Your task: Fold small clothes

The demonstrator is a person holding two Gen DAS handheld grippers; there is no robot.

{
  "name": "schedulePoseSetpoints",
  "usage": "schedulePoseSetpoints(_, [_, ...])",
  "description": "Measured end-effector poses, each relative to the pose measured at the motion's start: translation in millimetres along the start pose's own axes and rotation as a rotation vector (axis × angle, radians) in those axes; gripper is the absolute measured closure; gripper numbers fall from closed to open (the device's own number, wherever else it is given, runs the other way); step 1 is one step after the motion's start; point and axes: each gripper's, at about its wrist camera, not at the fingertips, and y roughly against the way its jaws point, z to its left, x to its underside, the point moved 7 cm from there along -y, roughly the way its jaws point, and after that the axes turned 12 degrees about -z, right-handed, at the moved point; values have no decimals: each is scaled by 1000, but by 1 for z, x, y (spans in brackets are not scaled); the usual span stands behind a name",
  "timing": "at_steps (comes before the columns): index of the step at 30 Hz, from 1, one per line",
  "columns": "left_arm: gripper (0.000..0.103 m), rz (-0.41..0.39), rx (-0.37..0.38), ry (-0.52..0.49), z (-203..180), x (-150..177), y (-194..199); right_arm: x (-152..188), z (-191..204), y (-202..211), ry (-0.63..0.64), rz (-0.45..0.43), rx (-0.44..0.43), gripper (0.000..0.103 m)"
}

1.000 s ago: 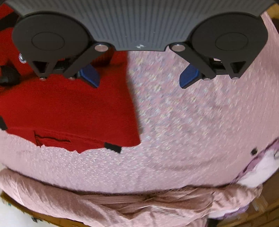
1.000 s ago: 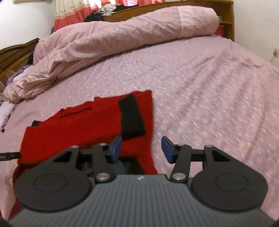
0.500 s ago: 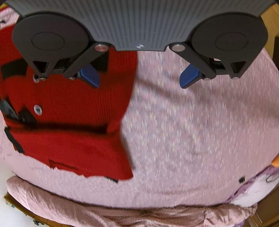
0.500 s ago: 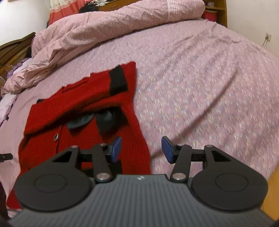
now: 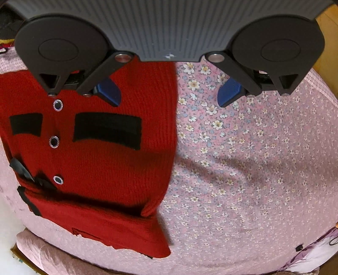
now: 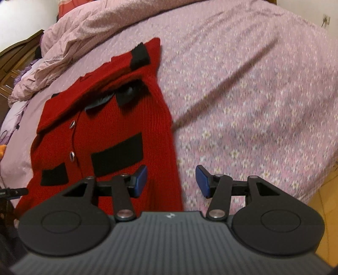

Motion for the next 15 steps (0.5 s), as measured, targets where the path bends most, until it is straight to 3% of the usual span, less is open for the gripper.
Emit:
schedulePoseSetpoints(5, [9, -3, 47, -35, -10, 2, 6, 14, 6, -1, -18, 37, -58, 48])
schedulePoseSetpoints(10, [22, -4, 70, -43, -12, 6, 13, 16, 11, 1, -14, 34, -88, 48])
schedulePoseSetpoints(15, [28, 16, 182, 6, -17, 12, 22, 17, 15, 7, -52, 34, -149, 49])
